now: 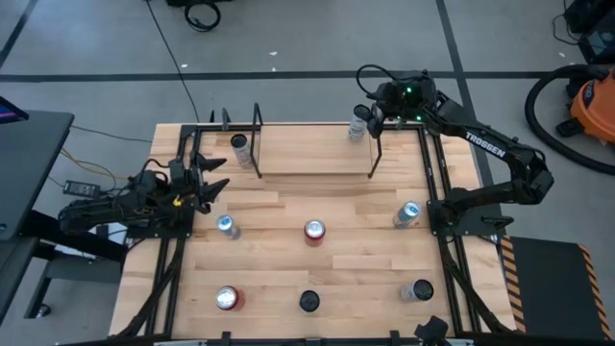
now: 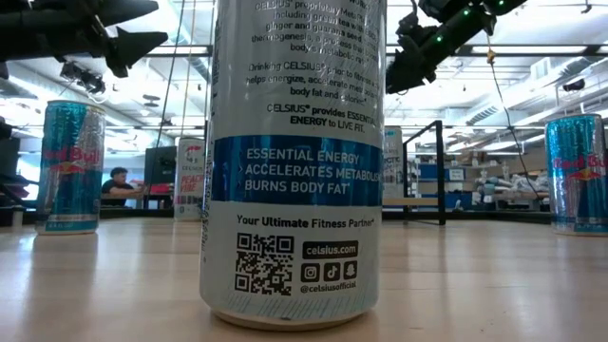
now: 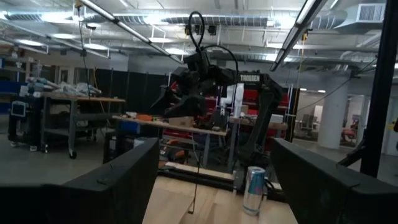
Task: Place canned beverage on shelf
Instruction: Put the top white-pink soda can on the shelf
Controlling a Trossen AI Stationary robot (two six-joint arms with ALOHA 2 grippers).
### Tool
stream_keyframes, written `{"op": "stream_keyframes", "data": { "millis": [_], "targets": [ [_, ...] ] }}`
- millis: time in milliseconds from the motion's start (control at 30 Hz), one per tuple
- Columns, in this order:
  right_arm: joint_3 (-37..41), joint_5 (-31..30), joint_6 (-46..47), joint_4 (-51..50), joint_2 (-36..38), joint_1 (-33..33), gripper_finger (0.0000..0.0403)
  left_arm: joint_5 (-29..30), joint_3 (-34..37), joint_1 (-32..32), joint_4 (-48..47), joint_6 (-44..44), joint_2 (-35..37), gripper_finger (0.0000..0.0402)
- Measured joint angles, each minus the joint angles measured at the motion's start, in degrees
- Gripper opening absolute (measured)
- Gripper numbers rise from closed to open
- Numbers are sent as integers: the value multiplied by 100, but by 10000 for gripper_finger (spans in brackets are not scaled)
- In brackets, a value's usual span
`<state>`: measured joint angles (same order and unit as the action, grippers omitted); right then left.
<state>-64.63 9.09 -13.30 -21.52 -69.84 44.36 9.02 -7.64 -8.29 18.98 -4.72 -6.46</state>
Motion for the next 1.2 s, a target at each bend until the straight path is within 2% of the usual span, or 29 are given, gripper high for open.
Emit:
{"op": "stream_keyframes", "data": {
  "millis": [200, 333, 467, 667, 733, 867, 1200],
  "targets": [
    [0, 1, 30, 0, 0, 0, 332, 0, 0, 0, -99, 275, -27, 315],
    [1, 1, 30, 0, 0, 0, 332, 6, -2, 1, -95, 103, -69, 315],
    [0, 1, 30, 2, 0, 0, 332, 169, -3, 2, 141, 88, -68, 315],
    [-1, 2, 33, 2, 0, 0, 332, 188, -2, 2, 79, 236, -68, 315],
    [0, 1, 33, 1, 0, 0, 332, 359, -25, 3, 40, 237, -68, 315],
    [1, 1, 33, 2, 0, 0, 332, 1056, -479, 0, -720, 235, -171, 315],
    [-1, 3, 261, 0, -1, -15, 332, 1350, -2456, -158, -3280, 438, -1444, 315]
  ]
}}
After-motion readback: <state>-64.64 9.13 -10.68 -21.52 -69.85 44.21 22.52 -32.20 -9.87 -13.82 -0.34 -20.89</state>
